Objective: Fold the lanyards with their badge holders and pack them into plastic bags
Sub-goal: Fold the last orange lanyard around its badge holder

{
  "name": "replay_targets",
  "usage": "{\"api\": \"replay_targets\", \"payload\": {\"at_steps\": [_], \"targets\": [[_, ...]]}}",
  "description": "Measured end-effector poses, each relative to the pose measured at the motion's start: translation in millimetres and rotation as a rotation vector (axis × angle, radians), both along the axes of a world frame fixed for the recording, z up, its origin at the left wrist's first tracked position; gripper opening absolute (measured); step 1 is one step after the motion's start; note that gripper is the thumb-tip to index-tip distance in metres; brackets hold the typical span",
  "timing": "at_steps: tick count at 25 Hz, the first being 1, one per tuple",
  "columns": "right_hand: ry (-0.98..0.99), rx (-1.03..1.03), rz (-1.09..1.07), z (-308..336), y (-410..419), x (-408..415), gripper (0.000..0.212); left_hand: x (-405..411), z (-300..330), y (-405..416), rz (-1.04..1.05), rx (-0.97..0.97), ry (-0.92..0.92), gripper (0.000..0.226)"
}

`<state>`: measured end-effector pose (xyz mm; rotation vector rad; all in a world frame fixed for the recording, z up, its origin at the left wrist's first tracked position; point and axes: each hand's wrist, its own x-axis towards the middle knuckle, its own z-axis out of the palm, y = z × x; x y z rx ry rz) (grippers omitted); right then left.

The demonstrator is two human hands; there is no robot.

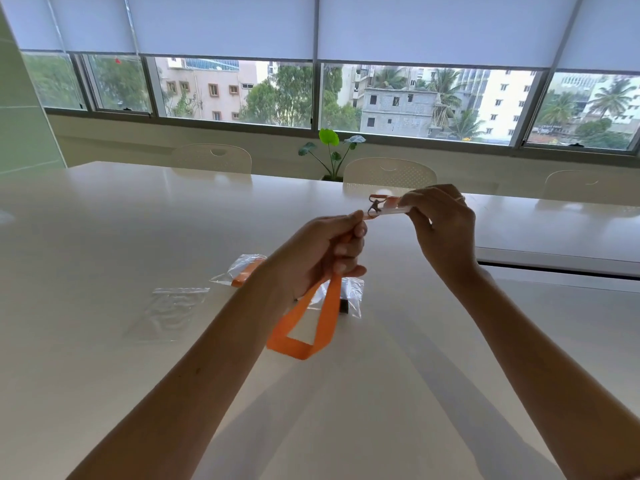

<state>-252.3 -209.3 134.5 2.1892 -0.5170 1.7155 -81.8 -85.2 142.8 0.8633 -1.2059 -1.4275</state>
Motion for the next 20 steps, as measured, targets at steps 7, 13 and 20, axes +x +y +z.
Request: {"api": "replay_targets", "payload": {"at_steps": [7, 13, 20], "targets": [[0.173, -0.287, -0.080, -6.8, -2.8, -13.3, 0.017, 0.9, -4.6, 5.6, -0.033, 0.018, -0.056, 0.032], [0.233, -0.186, -0.017, -24.2, 6.6, -22.9, 0.012, 17.8, 24.8, 2.9, -0.027, -0.041, 0.123, 0.022], [0.249, -0.036, 0.112, -32.6, 33.3, -18.0, 0.020, 24.6, 29.1, -19.7, -0.071, 0.084, 0.293, 0.030]]}}
